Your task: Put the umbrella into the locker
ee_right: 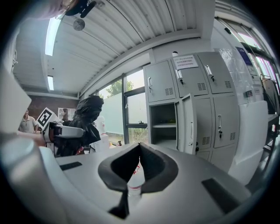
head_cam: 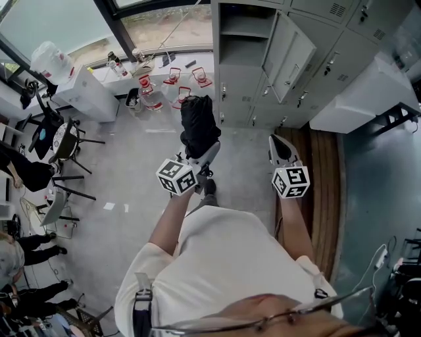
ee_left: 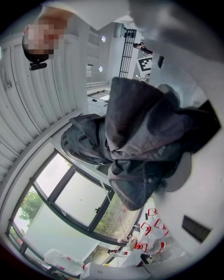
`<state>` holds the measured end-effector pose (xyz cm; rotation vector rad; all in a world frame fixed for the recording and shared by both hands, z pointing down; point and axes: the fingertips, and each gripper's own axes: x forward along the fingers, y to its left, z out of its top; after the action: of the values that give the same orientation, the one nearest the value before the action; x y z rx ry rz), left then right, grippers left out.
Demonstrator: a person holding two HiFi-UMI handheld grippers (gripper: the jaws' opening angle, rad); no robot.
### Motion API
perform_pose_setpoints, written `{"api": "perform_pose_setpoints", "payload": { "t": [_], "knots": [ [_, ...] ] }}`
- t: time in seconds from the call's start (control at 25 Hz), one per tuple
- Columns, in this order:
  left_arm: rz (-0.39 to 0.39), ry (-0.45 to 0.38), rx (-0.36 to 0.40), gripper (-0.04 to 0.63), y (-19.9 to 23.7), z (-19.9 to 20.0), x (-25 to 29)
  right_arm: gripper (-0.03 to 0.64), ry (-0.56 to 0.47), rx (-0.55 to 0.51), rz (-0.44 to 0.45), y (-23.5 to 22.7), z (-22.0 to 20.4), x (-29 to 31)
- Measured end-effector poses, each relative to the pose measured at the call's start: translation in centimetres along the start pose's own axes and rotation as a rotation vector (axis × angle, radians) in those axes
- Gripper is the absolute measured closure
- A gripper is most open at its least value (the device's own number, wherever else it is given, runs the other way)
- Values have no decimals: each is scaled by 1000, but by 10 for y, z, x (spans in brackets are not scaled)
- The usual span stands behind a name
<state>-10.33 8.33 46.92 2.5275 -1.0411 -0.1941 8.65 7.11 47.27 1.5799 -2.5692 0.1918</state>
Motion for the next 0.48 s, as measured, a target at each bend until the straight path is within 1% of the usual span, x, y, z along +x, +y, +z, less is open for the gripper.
{"api": "perform_pose_setpoints", "payload": {
  "t": [0.28, 0.48],
  "knots": [
    [-41, 25, -8, 374, 54, 25, 32, 611, 18, 4, -38, -7, 13, 61],
    [-75, 39, -28, 374, 95, 38, 55, 611, 31, 7, -85, -14, 16, 99]
  ]
}}
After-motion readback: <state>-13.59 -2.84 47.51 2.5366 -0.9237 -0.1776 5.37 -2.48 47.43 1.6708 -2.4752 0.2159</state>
